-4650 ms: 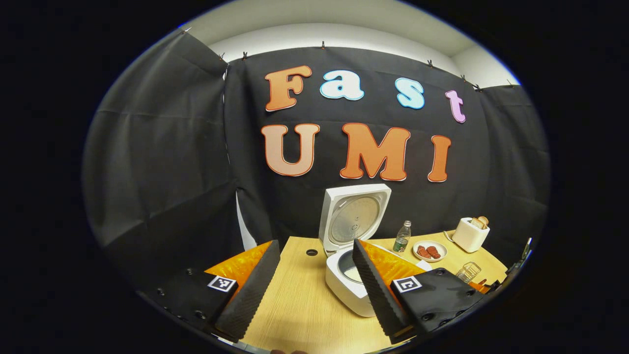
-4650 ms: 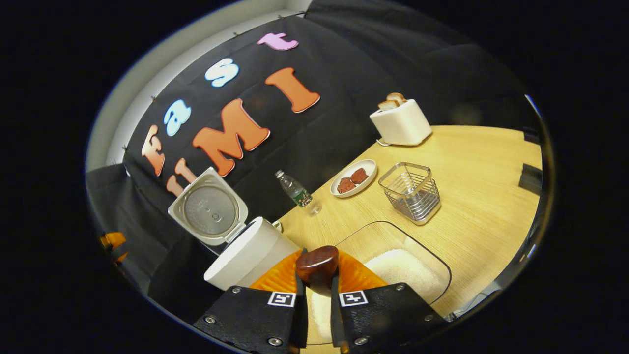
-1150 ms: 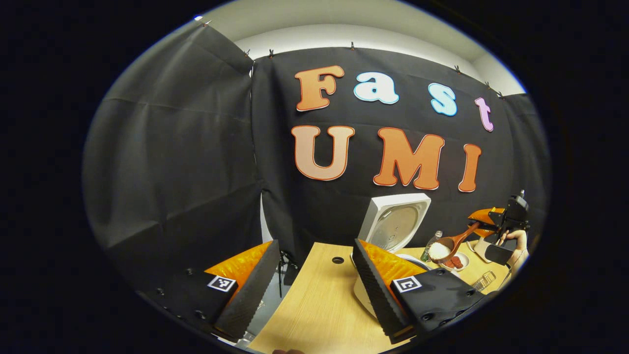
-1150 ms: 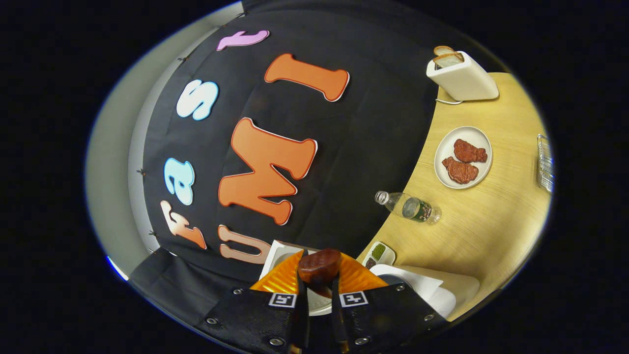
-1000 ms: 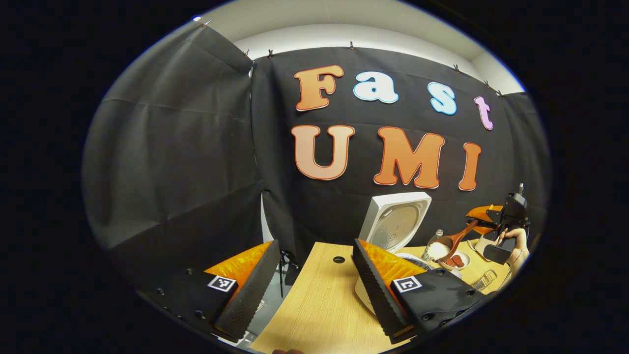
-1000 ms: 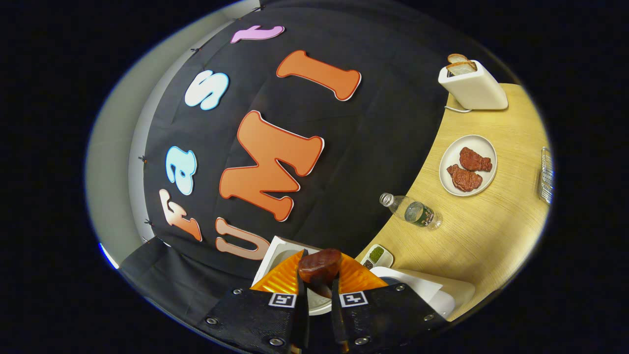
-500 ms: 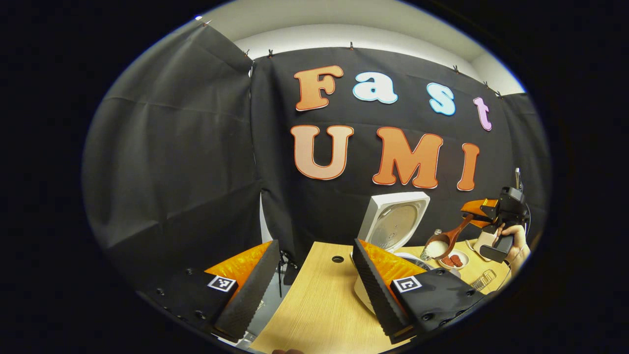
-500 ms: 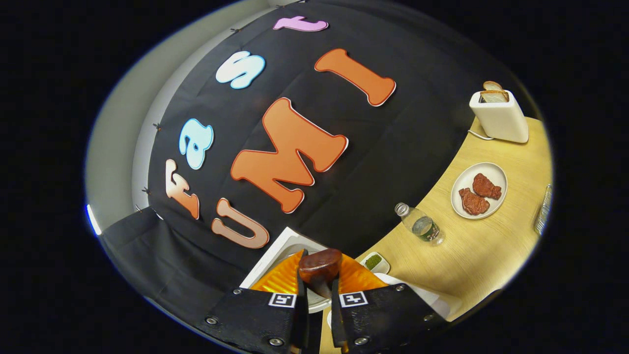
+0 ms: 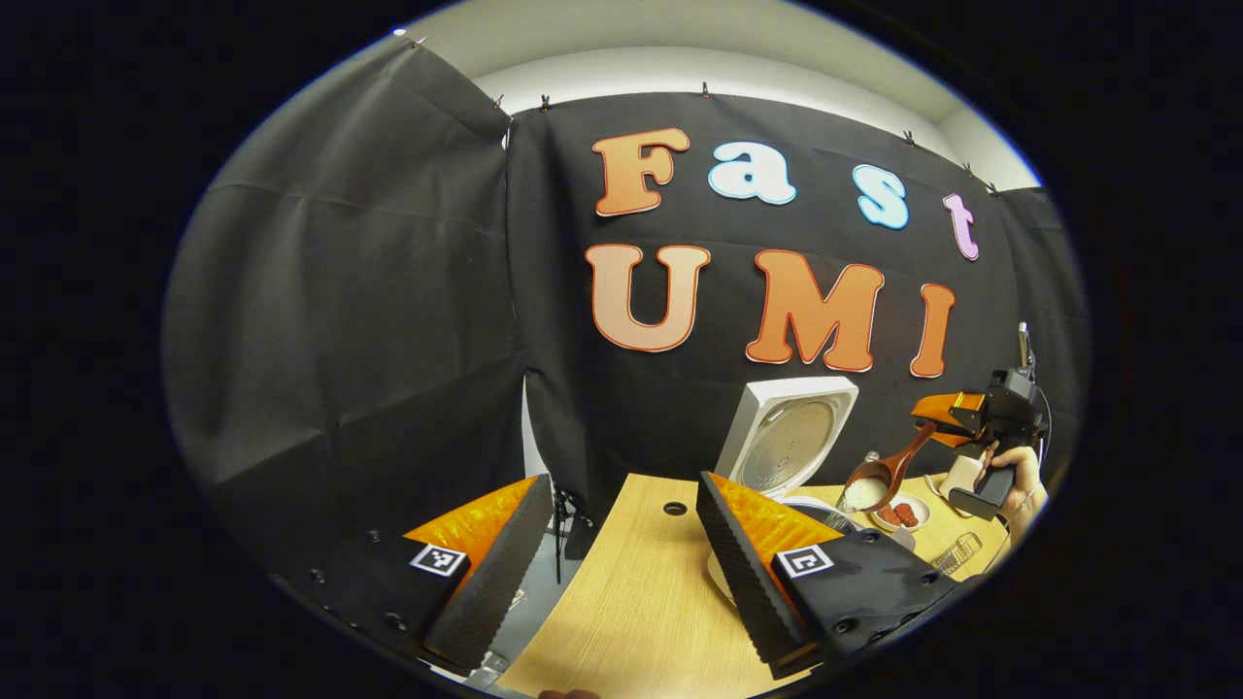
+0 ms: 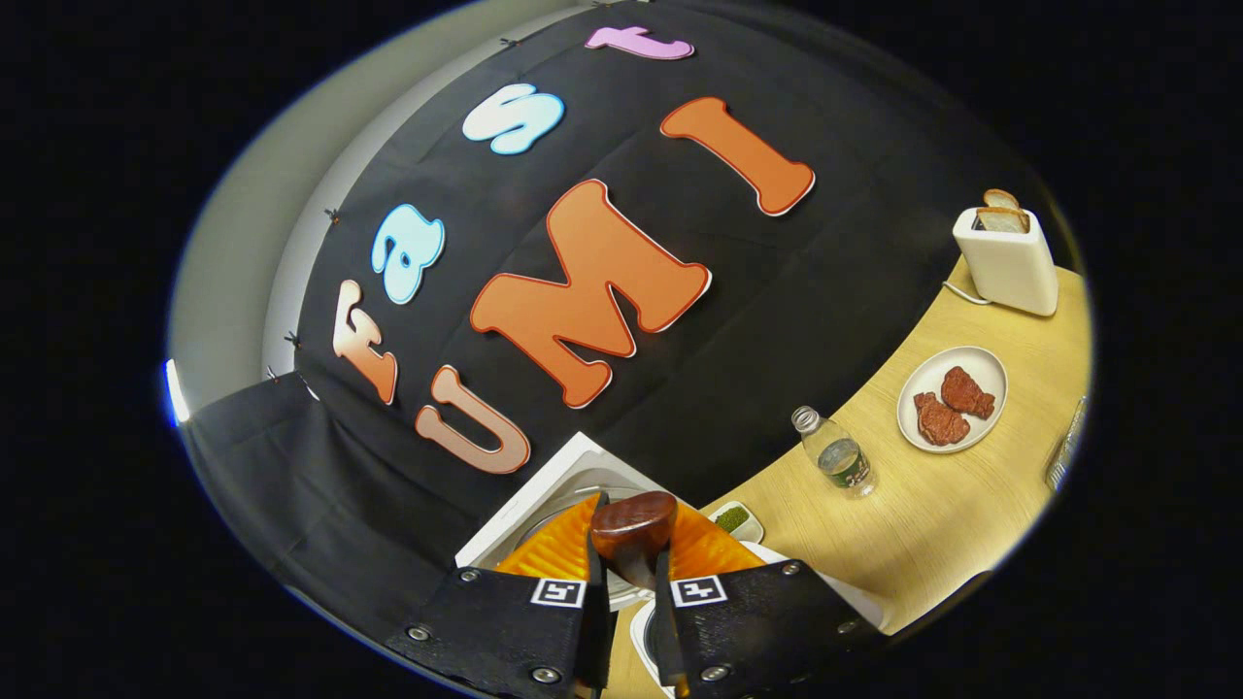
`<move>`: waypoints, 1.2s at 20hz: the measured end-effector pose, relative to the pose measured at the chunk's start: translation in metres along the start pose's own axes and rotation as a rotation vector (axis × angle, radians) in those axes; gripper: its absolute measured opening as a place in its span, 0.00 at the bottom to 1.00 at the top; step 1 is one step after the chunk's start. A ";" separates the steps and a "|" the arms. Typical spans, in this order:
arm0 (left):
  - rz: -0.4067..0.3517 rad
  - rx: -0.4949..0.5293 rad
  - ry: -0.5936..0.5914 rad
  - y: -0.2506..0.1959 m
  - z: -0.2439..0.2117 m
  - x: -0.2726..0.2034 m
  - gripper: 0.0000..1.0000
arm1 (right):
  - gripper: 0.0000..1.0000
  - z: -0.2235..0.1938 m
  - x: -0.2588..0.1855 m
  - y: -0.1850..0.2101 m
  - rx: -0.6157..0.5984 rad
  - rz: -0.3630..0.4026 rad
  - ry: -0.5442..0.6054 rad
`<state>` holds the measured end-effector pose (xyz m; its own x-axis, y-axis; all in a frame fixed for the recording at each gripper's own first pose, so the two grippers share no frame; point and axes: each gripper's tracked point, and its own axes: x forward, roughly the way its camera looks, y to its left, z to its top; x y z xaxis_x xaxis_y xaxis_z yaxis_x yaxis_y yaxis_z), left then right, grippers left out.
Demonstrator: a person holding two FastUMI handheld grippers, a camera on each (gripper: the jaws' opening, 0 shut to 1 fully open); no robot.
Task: Close the left gripper, press the button to open the rice cooker; take a wooden spoon from the chopstick holder with the right hand, scoop a spoonful of rice and pour it into the rice cooker, then put the wooden spoon back into the chopstick holder.
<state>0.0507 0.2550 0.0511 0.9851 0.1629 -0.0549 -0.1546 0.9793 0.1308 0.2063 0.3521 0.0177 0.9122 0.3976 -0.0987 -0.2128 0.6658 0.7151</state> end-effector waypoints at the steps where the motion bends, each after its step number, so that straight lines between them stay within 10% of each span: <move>1: -0.001 -0.001 -0.002 0.000 0.001 0.000 1.00 | 0.17 -0.001 0.000 0.001 -0.013 0.002 0.002; 24: 0.011 -0.020 0.009 0.005 -0.008 -0.003 1.00 | 0.18 -0.017 -0.005 0.039 -0.440 0.057 -0.009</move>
<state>0.0462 0.2601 0.0440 0.9828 0.1742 -0.0620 -0.1666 0.9797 0.1119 0.1876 0.3873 0.0344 0.8972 0.4376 -0.0602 -0.3901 0.8488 0.3568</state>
